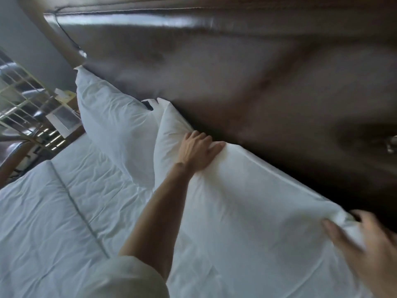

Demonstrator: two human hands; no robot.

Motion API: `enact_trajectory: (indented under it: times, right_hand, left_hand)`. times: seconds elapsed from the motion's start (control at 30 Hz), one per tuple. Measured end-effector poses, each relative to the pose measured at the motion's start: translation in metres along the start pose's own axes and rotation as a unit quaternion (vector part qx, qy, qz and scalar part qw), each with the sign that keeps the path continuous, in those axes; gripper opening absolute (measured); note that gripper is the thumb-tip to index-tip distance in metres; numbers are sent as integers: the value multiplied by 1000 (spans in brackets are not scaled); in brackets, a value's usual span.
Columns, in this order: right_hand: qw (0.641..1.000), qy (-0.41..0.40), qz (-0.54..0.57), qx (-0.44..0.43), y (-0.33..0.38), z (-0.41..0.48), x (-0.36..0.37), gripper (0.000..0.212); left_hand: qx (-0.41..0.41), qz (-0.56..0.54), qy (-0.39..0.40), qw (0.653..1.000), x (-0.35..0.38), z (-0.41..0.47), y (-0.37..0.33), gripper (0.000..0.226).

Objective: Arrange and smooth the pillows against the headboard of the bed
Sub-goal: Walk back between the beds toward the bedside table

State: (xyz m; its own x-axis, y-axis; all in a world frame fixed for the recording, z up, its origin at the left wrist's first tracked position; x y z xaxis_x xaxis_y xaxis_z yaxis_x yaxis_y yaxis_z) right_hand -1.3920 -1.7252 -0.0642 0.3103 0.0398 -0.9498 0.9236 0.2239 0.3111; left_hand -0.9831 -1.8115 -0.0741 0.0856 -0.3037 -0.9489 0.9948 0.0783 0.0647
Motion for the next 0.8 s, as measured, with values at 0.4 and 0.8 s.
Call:
enact_trajectory:
  times: [0.4,0.8]
  right_hand:
    - [991,-32,117,62,5,-6,-55,70]
    - [990,-128,-48,-17,-33,-12,-30,71]
  left_hand:
    - [-46,-5,96,994,-21,22,6,79]
    - [30,-51,-41,997,-16,0,-42,55]
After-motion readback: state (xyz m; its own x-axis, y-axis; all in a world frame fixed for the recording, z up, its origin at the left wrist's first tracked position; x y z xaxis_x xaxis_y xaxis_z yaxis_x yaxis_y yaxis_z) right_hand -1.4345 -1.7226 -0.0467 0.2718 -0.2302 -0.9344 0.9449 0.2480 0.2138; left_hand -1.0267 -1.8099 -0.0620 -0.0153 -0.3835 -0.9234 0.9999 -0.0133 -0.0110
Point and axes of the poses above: each hand's wrist, its own z-axis towards the middle knuckle, its own x-axis out of the palm, y = z × x, the point moved 5 cm from there along z, towards the middle knuckle, and after that the axes turned 3 degrees about z, right-handed, at the moved point
